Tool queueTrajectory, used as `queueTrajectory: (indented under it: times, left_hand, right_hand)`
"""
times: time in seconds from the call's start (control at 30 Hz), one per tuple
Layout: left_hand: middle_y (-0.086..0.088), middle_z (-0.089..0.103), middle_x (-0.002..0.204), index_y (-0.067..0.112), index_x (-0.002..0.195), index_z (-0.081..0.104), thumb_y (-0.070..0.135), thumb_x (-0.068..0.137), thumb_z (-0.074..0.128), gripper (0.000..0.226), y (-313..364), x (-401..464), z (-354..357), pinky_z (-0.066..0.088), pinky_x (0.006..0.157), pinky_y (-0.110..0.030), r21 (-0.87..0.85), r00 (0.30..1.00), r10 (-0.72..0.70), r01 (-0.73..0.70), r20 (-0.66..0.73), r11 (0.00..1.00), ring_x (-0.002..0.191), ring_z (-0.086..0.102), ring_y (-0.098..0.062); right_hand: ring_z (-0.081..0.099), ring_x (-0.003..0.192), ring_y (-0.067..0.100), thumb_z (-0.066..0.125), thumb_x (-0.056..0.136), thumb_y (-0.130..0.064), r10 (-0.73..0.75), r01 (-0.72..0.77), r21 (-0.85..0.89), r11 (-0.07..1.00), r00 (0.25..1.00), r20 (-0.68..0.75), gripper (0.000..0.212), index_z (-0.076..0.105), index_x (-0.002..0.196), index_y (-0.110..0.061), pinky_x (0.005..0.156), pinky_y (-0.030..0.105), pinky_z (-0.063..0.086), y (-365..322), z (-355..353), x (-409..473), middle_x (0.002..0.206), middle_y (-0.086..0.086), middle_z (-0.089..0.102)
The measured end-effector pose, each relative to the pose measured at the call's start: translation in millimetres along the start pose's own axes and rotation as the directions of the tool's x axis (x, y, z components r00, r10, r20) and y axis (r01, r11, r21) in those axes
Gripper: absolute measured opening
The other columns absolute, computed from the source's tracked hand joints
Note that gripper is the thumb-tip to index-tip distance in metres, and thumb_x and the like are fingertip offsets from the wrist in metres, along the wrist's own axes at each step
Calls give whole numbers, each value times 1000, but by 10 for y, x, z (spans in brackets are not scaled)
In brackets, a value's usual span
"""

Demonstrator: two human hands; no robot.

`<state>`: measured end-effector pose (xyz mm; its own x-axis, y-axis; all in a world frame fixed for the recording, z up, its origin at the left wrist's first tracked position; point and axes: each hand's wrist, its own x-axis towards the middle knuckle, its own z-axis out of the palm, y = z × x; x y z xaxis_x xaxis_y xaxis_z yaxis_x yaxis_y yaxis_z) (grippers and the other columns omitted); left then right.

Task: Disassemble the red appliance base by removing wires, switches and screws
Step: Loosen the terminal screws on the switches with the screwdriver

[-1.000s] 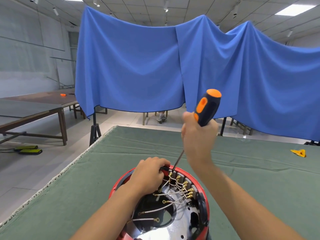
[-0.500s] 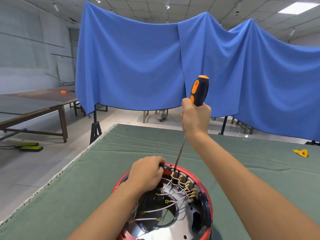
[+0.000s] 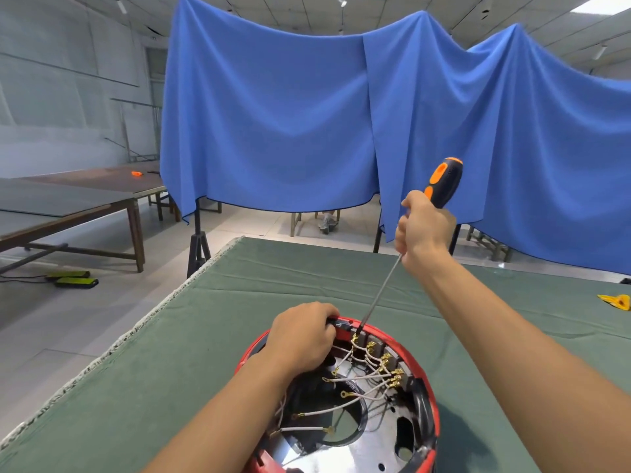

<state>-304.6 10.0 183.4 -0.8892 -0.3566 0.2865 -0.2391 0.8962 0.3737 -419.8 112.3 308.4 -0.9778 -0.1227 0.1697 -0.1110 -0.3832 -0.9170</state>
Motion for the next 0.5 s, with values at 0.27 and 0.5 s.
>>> queueTrajectory:
  times: [0.27,0.5]
  left_hand:
    - [9,63,120,32,118,60,23,91,44,33,-8,21,-8,43,87,-32,-8,1000,-12,12,15,1000,111,55,-19]
    - [0,62,117,32,122,58,23,92,41,36,51,-30,15,40,84,-34,32,1000,11,-11,-2,999,110,54,-24]
  right_hand:
    - [24,37,15,54,68,-9,-379,368,99,925,912,159,34,33,45,-24,40,18,24,1,-92,-706,41,-4,29]
    - [23,49,22,55,69,-9,-481,493,8,870,844,237,30,30,53,-2,44,36,22,209,-81,-1011,50,8,27]
